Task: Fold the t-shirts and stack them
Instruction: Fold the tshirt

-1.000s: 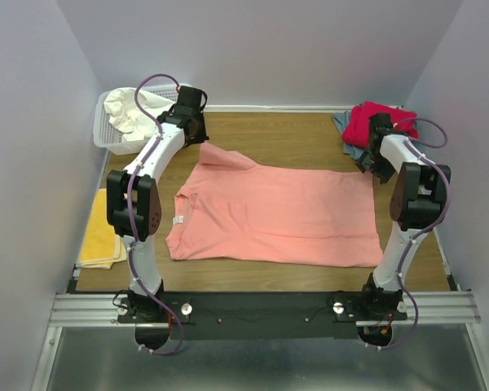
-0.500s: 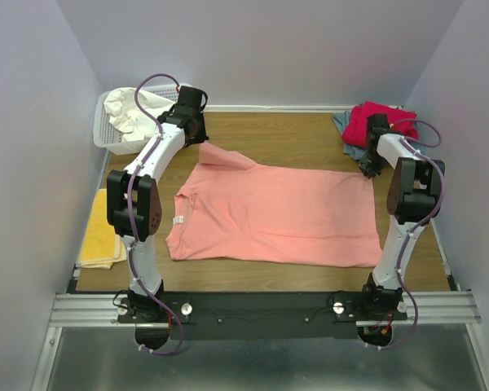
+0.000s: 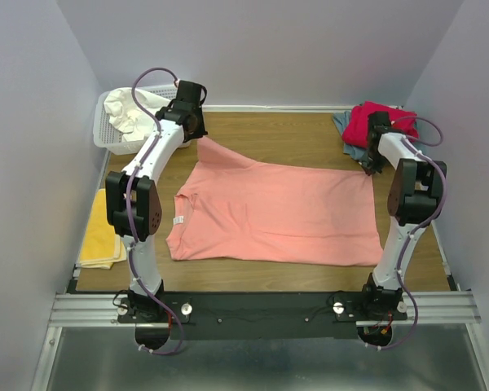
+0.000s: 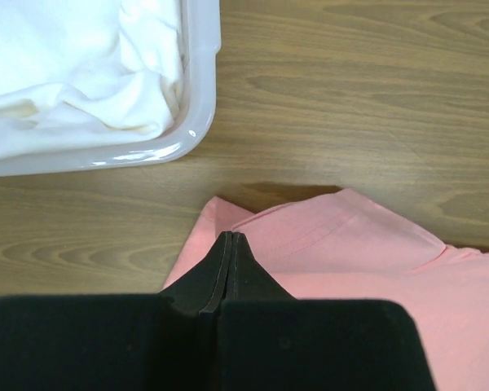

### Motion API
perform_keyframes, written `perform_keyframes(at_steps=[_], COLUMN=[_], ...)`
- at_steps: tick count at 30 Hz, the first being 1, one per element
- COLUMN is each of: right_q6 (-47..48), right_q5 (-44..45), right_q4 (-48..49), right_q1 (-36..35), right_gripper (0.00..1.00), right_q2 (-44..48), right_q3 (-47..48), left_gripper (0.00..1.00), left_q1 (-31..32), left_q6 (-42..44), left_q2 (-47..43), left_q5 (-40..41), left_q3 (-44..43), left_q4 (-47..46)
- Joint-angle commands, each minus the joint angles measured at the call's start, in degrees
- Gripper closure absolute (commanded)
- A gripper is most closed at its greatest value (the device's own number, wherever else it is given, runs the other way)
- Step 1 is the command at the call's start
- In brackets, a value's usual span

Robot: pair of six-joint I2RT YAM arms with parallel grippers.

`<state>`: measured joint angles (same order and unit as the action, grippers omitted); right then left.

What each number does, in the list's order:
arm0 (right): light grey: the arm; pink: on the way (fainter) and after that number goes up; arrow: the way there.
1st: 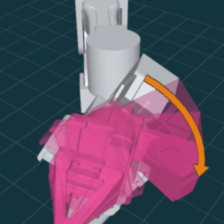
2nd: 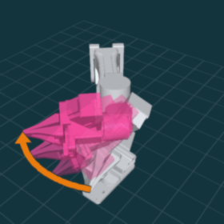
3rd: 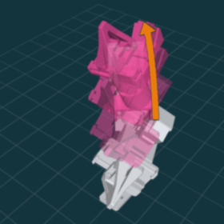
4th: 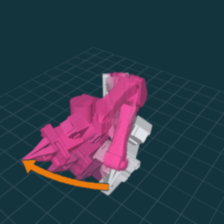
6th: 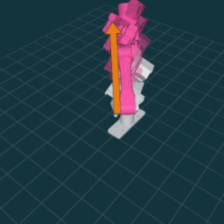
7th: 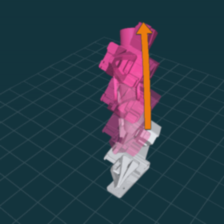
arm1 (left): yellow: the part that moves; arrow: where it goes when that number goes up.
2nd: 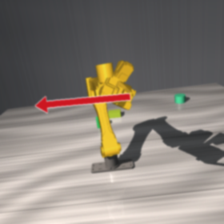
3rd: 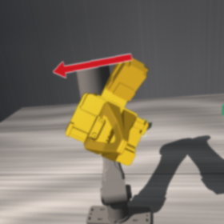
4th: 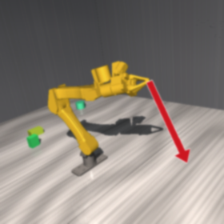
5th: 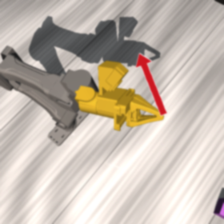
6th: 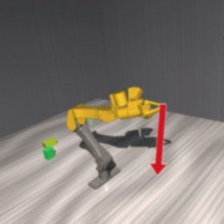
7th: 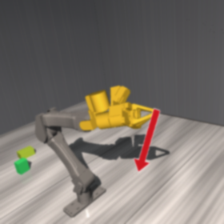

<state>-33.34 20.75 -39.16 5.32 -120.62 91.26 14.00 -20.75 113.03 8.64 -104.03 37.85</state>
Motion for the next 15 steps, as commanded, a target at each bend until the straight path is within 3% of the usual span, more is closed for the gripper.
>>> perform_keyframes(at_steps=[1, 15], right_q6=[1.00, 1.26], right_q5=[2.27, 2.10], right_q4=[-0.57, -1.54], right_q1=[0.30, 0.30], right_gripper=[0.99, 0.99], right_q2=[5.65, 13.21], right_q3=[0.50, -3.54], left_gripper=[1.00, 1.00], left_q1=[0.24, 0.50], left_q6=[1.24, 1.86], left_q2=[-1.94, -4.22], left_q5=[2.96, 1.20], left_q3=[-5.04, -7.68], left_q4=[1.70, 1.88])
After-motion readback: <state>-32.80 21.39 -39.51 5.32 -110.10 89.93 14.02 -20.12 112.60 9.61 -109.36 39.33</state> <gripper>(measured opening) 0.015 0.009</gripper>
